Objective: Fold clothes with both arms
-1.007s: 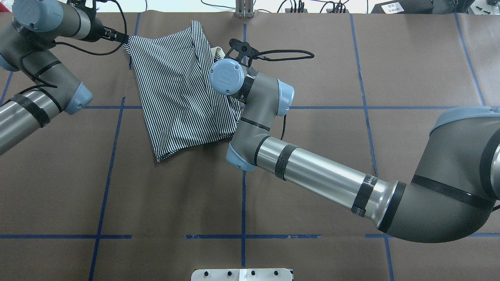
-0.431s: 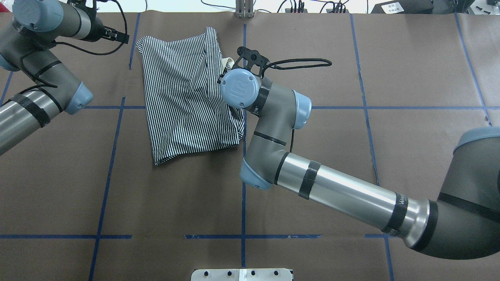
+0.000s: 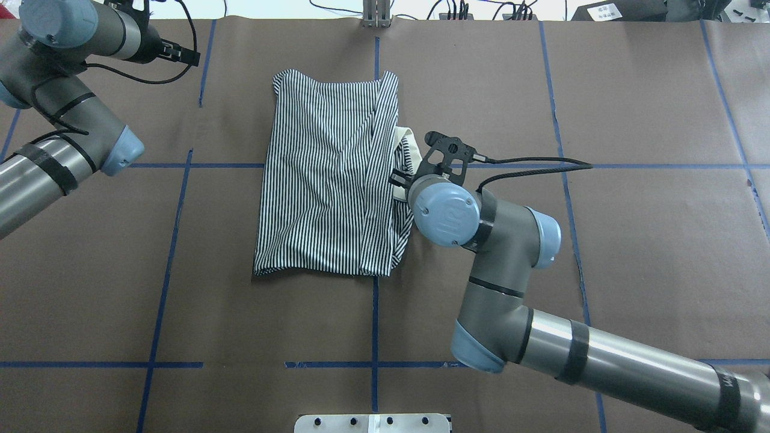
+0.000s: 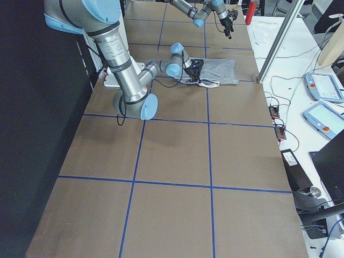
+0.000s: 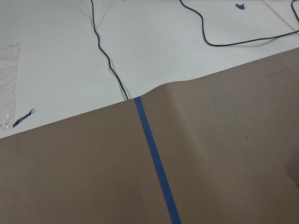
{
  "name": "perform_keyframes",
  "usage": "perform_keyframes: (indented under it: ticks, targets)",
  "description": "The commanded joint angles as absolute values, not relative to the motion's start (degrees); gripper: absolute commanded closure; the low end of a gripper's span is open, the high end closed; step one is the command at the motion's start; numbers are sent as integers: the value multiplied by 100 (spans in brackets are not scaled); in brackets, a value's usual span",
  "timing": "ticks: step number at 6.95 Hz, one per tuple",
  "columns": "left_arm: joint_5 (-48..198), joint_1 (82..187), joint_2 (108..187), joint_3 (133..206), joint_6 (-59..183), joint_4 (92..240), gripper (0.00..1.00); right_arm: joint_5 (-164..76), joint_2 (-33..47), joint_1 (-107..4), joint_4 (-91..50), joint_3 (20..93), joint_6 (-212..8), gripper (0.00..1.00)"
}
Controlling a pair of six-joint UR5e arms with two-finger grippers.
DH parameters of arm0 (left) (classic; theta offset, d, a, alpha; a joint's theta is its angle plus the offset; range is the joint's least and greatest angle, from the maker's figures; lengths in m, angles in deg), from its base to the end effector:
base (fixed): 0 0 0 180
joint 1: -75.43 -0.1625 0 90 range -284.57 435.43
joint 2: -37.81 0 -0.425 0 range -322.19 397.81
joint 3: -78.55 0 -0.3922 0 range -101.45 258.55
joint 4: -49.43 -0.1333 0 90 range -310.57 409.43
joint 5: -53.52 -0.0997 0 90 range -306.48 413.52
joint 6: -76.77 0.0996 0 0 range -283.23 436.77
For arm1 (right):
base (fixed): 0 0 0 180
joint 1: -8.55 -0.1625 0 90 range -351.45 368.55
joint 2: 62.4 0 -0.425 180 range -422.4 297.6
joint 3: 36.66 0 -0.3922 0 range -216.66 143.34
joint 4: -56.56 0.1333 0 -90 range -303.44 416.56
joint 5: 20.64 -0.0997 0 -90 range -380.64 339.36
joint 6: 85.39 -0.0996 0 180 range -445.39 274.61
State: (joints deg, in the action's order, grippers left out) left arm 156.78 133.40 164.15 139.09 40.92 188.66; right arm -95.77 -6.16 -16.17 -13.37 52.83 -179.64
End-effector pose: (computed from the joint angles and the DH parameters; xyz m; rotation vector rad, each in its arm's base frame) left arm 0.3186 -0.7175 0.4292 0.6897 0.7203 0.0523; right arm -0.5703 -0.4374 0.2783 0.4072 -0.8811 0.5867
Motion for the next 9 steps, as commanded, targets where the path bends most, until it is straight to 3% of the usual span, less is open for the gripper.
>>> perform_keyframes:
  ticks: [1,2,3,5,8,9]
  targets:
    - [15679,13335,16420,13920,4091,18865,0,-9211,192,-1352,-1349,6036,-17961,100]
    - [15679,13335,16420,13920,4091,18865,0,-9096,245,-1316,-1358,6046,-17918,1]
    - [15679,13335,16429,13920,4082,18865,0,-9199,272,-1342,-1445,6290,-17447,0]
    - [15688,13326,16429,13920,4082,18865,0,-9699,176,-1273,-2861,7473,-16452,0]
    - [15688,13326,16411,13920,4082,18865,0,-8878,-158,-333,-3230,7296,-15464,4]
    - [15688,13326,16420,13929,4082,18865,0,-8867,-315,-323,-3195,7007,-14900,16]
